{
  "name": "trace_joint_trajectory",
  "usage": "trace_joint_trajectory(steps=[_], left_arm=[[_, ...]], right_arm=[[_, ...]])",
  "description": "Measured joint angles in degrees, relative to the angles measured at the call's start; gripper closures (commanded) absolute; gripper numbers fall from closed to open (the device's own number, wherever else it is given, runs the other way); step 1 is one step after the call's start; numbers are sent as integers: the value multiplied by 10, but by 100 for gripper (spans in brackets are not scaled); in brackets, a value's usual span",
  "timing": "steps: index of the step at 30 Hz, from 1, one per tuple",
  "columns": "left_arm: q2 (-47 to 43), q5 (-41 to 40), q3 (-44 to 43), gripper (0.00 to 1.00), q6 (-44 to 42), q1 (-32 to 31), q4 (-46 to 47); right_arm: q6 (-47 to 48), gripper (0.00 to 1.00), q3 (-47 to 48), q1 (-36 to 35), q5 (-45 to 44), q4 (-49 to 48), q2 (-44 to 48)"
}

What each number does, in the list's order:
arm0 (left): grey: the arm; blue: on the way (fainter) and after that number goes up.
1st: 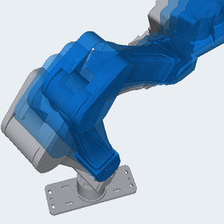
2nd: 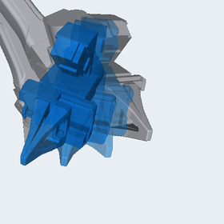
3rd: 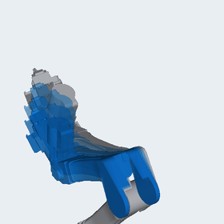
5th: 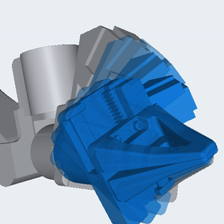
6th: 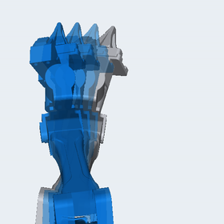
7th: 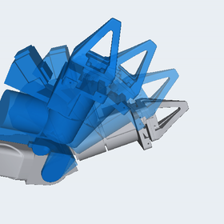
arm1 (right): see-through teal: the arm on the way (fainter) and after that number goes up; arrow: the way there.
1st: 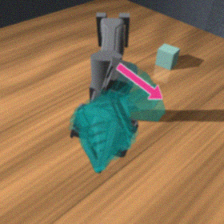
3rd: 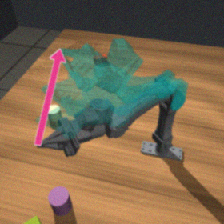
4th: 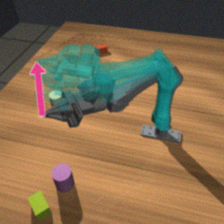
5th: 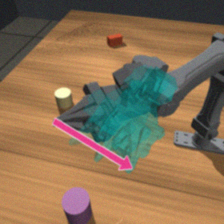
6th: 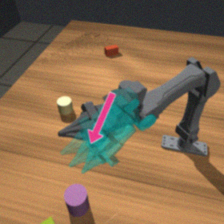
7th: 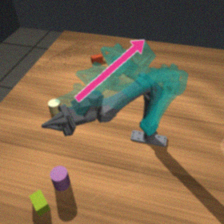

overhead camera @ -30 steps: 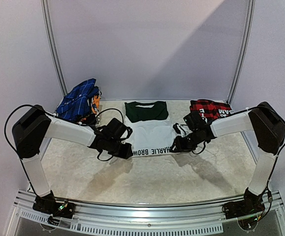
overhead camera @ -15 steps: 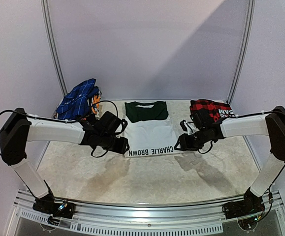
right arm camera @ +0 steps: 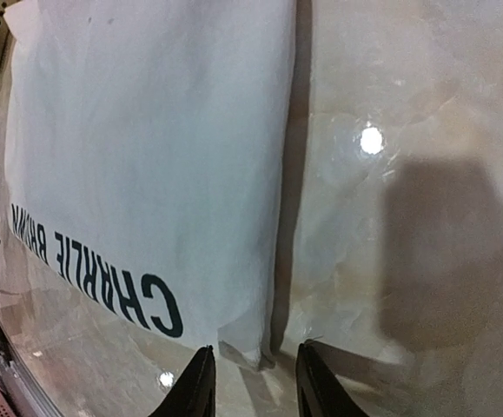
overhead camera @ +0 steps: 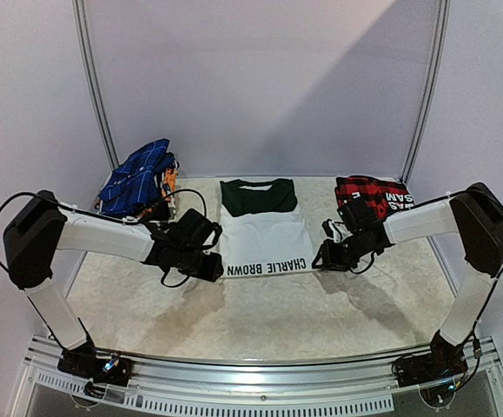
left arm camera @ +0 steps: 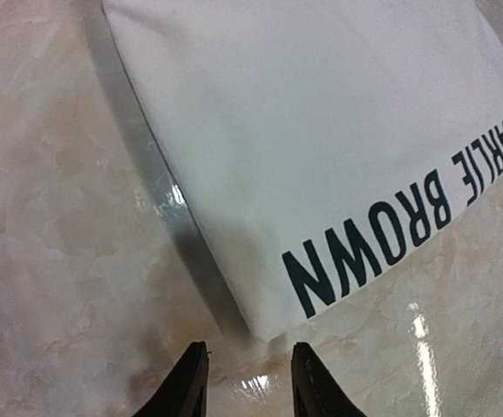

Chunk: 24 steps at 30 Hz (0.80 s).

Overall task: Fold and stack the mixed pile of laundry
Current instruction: Smooth out the 2/3-rectangle-folded T-shirt at the center of the board.

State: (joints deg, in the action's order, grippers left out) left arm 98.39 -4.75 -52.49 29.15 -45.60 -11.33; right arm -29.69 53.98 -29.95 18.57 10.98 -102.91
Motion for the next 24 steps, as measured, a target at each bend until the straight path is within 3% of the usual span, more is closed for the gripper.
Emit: trace_joint_trajectory(steps=[15, 24], left_arm=[[23, -1, 2, 66, 11, 0, 28], [33, 12, 9, 73, 16, 0, 46]], right_arm=[[1, 99, 4, 4, 22, -25, -23], [1, 100, 4, 4, 22, -24, -23]])
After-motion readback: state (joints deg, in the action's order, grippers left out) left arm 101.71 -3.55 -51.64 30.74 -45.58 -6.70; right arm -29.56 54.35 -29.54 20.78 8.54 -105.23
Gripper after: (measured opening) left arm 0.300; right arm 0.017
